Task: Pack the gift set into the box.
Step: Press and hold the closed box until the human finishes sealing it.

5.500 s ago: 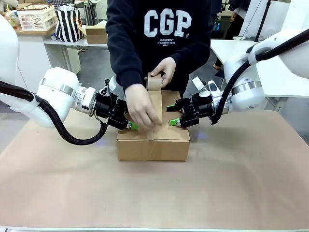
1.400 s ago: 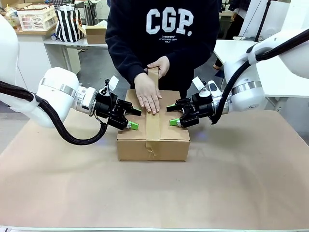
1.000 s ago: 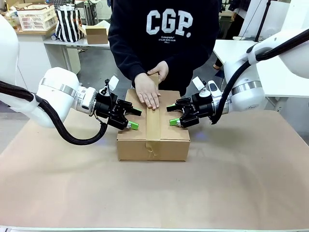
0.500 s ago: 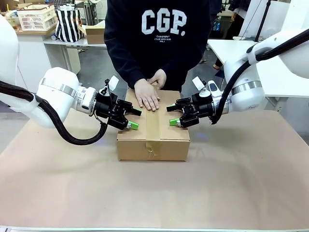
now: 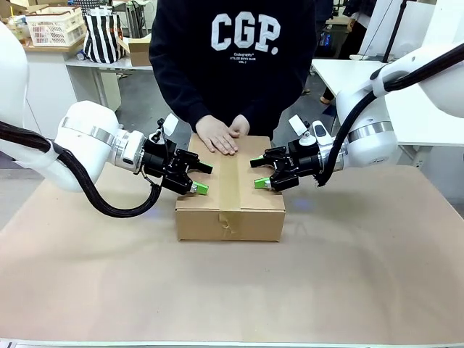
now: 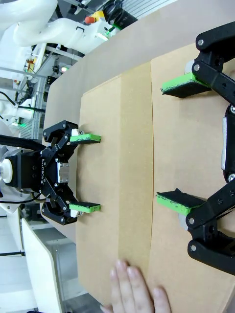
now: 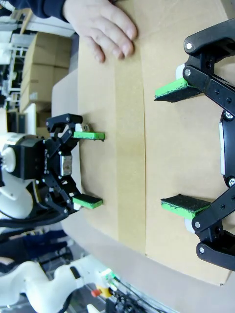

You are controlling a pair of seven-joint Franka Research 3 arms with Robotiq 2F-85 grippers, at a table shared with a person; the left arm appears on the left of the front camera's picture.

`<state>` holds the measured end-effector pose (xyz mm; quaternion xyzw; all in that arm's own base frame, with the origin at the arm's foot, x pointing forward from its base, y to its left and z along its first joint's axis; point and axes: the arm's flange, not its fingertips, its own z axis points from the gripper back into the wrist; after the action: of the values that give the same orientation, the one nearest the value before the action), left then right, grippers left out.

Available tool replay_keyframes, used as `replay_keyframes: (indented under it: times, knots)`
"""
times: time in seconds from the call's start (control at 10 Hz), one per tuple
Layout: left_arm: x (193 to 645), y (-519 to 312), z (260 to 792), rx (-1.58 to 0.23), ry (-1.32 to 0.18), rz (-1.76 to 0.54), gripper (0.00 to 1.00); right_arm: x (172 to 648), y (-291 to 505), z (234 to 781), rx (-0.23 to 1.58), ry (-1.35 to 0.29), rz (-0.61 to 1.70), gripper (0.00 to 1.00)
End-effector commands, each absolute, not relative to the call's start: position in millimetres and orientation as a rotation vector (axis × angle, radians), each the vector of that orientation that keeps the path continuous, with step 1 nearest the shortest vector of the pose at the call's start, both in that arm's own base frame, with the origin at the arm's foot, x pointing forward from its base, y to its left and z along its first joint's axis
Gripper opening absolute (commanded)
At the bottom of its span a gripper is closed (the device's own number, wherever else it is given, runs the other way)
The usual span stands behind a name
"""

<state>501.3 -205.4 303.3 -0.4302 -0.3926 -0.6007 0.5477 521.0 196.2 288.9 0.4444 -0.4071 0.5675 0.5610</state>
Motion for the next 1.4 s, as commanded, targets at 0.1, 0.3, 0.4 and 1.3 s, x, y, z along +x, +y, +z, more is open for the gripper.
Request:
replay_keyframes:
  times: [0.1,0.3,0.4,1.3]
  knots:
    - [500.0,-205.0,299.7,-1.015,-0.922,-1.420,1.00,518.9,195.0,286.1,1.040,-0.956,1.324,1.00]
    - [500.0,-205.0,299.7,-1.015,-0.922,-1.420,1.00,518.9,195.0,286.1,1.040,-0.956,1.324,1.00]
    - [500.0,-205.0,299.7,-1.015,-0.922,-1.420,1.00,518.9,195.0,286.1,1.040,-0.956,1.324,1.00]
    - [500.0,-205.0,299.7,-1.015,-0.922,-1.420,1.00,518.9,195.0,286.1,1.040,-0.956,1.324,1.00]
